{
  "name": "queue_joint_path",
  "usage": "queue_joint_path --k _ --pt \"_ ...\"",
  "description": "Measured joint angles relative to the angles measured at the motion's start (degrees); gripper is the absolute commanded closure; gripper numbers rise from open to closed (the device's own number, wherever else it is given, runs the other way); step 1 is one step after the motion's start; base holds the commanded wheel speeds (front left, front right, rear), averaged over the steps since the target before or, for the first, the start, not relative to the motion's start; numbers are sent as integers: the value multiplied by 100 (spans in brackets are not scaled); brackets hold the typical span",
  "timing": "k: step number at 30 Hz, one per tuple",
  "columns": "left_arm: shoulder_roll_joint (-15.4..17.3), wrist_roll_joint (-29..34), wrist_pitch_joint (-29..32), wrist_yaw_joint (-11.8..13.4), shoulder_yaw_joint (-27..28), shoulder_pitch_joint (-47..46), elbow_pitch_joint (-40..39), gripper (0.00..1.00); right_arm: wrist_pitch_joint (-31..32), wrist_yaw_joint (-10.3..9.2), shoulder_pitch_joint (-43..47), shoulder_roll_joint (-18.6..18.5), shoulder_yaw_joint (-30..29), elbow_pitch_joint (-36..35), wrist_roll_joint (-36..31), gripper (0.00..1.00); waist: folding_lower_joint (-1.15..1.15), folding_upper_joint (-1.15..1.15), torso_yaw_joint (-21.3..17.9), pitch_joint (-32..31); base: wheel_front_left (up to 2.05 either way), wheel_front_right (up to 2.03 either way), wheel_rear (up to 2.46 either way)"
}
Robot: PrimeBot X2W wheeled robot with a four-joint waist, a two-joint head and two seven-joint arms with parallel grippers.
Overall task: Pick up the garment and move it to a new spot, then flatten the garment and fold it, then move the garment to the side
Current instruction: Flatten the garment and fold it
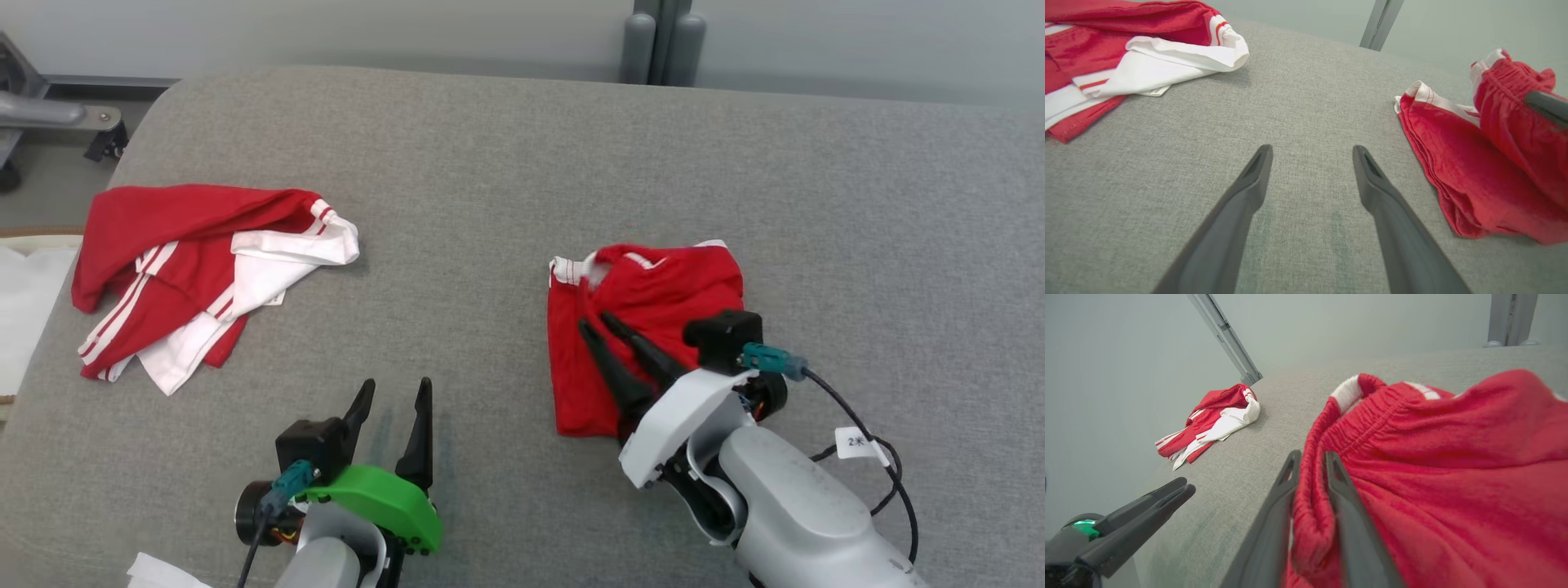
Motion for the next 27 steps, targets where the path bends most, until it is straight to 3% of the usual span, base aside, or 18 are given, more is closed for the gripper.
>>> queue_joint_path --k 4,8,17,23,27 --pt "0 -13 0 45 5 22 37 0 -101 0 -97 7 419 104 112 0 0 0 21 -25 0 0 0" --pt "0 9 0 71 69 82 33 0 -175 1 -139 8 260 332 -192 0 0 0 -73 -52 0 0 0" --pt "-1 853 0 81 464 275 -461 0 -181 0 696 -5 -1982 -224 -2092 0 0 0 -431 -153 0 0 0" --pt "1 1419 0 42 820 541 -755 0 -181 0 1302 -4 -2850 -581 -2772 0 0 0 -635 -264 0 0 0" --pt "0 1644 -1 35 994 771 -886 0 -181 1 1587 -5 -3114 -643 -2910 0 0 0 -761 -363 0 0 0"
